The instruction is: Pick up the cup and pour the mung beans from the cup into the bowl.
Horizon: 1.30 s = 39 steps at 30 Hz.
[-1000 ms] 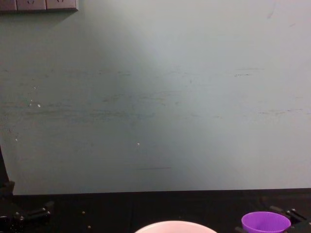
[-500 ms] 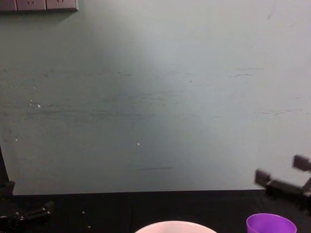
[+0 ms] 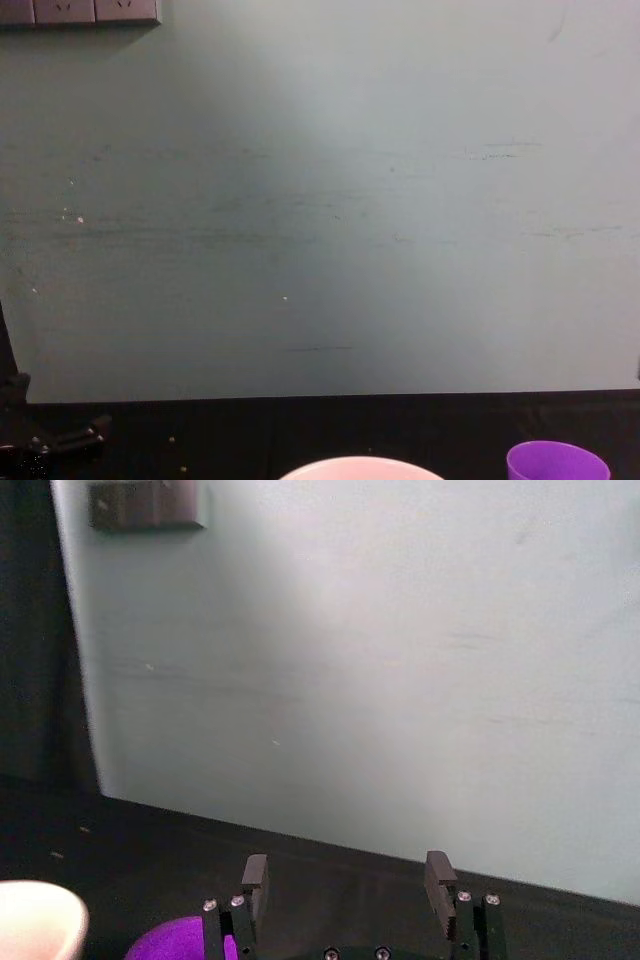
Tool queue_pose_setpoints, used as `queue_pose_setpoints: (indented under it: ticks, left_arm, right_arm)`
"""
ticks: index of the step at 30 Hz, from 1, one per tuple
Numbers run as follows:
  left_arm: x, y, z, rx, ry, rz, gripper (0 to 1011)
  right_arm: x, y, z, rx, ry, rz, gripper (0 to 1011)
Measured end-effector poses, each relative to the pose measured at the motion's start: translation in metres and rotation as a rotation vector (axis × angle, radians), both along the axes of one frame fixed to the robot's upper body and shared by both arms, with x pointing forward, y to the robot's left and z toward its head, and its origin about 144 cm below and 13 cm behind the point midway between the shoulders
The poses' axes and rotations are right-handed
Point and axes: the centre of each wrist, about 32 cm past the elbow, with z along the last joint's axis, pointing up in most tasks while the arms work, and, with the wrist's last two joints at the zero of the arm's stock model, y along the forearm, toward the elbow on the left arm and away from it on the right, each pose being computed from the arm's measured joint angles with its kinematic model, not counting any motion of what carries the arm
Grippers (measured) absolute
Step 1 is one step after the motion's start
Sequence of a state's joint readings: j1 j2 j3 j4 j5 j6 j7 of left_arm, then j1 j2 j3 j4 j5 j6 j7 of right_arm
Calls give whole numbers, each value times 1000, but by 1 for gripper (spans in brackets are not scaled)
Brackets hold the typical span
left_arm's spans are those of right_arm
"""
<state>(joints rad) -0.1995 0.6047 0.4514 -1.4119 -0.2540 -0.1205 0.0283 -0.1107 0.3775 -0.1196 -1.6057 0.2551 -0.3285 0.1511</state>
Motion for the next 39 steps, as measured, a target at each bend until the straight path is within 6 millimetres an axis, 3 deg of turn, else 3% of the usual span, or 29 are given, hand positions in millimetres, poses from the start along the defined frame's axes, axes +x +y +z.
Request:
queue_pose_setpoints:
  ticks: [13, 39]
  left_arm:
    - [0, 0, 0, 0, 0, 0, 1011]
    - [0, 0, 0, 0, 0, 0, 1011]
  right_arm:
    - [9, -8, -18, -15, 33, -85, 1003]
    - [8, -7, -16, -17, 31, -77, 1002]
